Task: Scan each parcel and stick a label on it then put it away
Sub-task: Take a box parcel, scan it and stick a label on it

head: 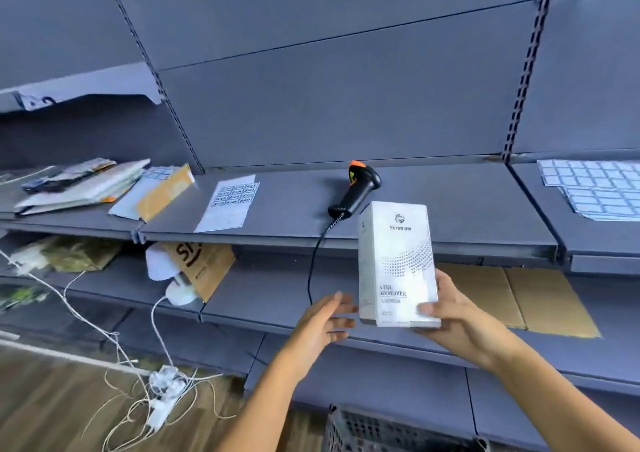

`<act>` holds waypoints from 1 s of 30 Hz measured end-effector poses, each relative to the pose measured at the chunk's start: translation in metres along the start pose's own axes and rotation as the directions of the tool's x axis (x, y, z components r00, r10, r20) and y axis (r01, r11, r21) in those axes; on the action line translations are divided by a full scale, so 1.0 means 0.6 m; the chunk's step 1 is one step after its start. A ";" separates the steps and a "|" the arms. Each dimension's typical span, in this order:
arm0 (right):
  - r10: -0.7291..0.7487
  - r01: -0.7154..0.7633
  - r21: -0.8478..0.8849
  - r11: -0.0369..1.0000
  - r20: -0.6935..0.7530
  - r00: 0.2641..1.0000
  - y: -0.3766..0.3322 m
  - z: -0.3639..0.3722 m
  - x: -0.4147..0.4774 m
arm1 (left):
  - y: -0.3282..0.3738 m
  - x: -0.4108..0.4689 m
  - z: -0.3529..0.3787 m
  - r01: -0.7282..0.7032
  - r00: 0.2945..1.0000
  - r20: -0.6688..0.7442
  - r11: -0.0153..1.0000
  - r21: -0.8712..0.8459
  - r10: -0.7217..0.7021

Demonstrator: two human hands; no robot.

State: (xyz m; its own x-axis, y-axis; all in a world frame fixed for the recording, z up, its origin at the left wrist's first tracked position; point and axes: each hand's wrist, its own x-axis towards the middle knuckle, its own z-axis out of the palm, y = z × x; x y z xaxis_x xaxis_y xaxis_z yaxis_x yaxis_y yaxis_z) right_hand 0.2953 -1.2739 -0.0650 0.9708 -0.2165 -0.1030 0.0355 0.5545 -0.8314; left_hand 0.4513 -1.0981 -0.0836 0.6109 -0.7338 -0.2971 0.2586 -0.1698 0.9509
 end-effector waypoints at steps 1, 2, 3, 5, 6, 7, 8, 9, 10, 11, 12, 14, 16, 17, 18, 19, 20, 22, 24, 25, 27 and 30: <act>0.016 -0.017 0.063 0.998 0.023 1.000 -0.003 0.002 0.001 | 0.006 0.001 0.001 -0.008 1.000 0.006 1.000 -0.028 0.008; 0.028 -0.037 0.147 0.988 0.060 0.998 -0.005 0.001 0.006 | 0.014 0.004 0.002 -0.027 1.000 0.007 0.998 -0.049 0.027; 0.028 -0.057 0.239 0.969 0.121 0.992 -0.008 0.002 0.011 | 0.022 0.008 0.003 -0.054 0.998 0.014 0.996 -0.074 0.055; -0.005 -0.092 0.334 0.938 0.277 0.961 -0.022 0.021 0.017 | 0.045 0.019 0.008 -0.125 0.989 0.061 0.985 -0.119 0.133; -0.021 -0.087 0.336 0.938 0.304 0.952 -0.027 0.031 0.022 | 0.059 0.022 0.011 -0.153 0.981 0.096 0.976 -0.153 0.169; -0.045 -0.064 0.340 0.938 0.302 0.952 -0.028 0.033 0.033 | 0.073 0.026 0.015 -0.174 0.971 0.130 0.965 -0.194 0.201; -0.063 -0.049 0.347 0.936 0.305 0.950 -0.027 0.032 0.044 | 0.085 0.030 0.018 -0.185 0.962 0.154 0.955 -0.231 0.224; -0.054 -0.055 0.345 0.937 0.299 0.953 -0.026 0.032 0.053 | 0.096 0.032 0.019 -0.195 0.956 0.170 0.949 -0.247 0.241; -0.023 -0.069 0.335 0.940 0.263 0.964 -0.028 0.034 0.067 | 0.109 0.038 0.014 -0.211 0.951 0.174 0.946 -0.245 0.257; 0.020 -0.110 0.347 0.931 0.254 0.967 -0.031 0.037 0.078 | 0.118 0.043 0.010 -0.217 0.951 0.169 0.947 -0.236 0.260; 0.044 -0.134 0.350 0.927 0.255 0.966 -0.034 0.044 0.096 | 0.126 0.051 -0.001 -0.224 0.951 0.158 0.945 -0.240 0.265; 0.022 -0.141 0.401 0.905 0.287 0.958 -0.035 0.054 0.131 | 0.136 0.065 -0.024 -0.216 0.953 0.152 0.940 -0.264 0.262; 0.013 -0.113 0.377 0.919 0.258 0.966 -0.028 0.066 0.177 | 0.145 0.086 -0.058 -0.211 0.950 0.159 0.928 -0.307 0.268; 0.010 -0.104 0.340 0.935 0.265 0.964 -0.019 0.075 0.199 | 0.150 0.100 -0.081 -0.209 0.950 0.158 0.923 -0.323 0.270; -0.004 -0.094 0.332 0.939 0.281 0.960 -0.014 0.084 0.219 | 0.152 0.117 -0.102 -0.203 0.951 0.161 0.923 -0.328 0.266; -0.024 -0.071 0.319 0.945 0.282 0.959 -0.014 0.099 0.240 | 0.157 0.133 -0.123 -0.205 0.947 0.171 0.920 -0.334 0.273; -0.024 -0.057 0.304 0.951 0.258 0.966 -0.016 0.112 0.259 | 0.163 0.150 -0.144 -0.212 0.944 0.170 0.914 -0.347 0.283; -0.048 0.023 0.248 0.968 0.092 0.995 -0.016 0.140 0.314 | 0.186 0.192 -0.204 -0.226 0.942 0.161 0.912 -0.342 0.294; -0.098 0.101 0.101 0.990 -0.036 0.995 -0.026 0.173 0.353 | 0.219 0.223 -0.249 -0.260 0.947 0.111 0.922 -0.286 0.301; -0.141 0.143 0.010 0.990 -0.091 0.986 -0.032 0.186 0.378 | 0.239 0.241 -0.273 -0.284 0.943 0.099 0.925 -0.254 0.317; -0.247 0.202 -0.231 0.952 -0.190 0.950 -0.044 0.210 0.415 | 0.275 0.274 -0.306 -0.358 0.922 0.089 0.918 -0.171 0.376; -0.426 0.201 -0.547 0.812 -0.322 0.845 -0.052 0.240 0.454 | 0.313 0.318 -0.321 -0.446 0.892 0.064 0.894 -0.038 0.447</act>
State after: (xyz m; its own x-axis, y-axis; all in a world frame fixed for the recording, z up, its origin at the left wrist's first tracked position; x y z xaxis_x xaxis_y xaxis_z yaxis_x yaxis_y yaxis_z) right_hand 0.5926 -1.2346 0.0117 0.7291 -0.6783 0.0912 0.0940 -0.0328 -0.9950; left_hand 0.7605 -1.1432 0.0217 0.6125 -0.7729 0.1656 -0.0125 0.2000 0.9797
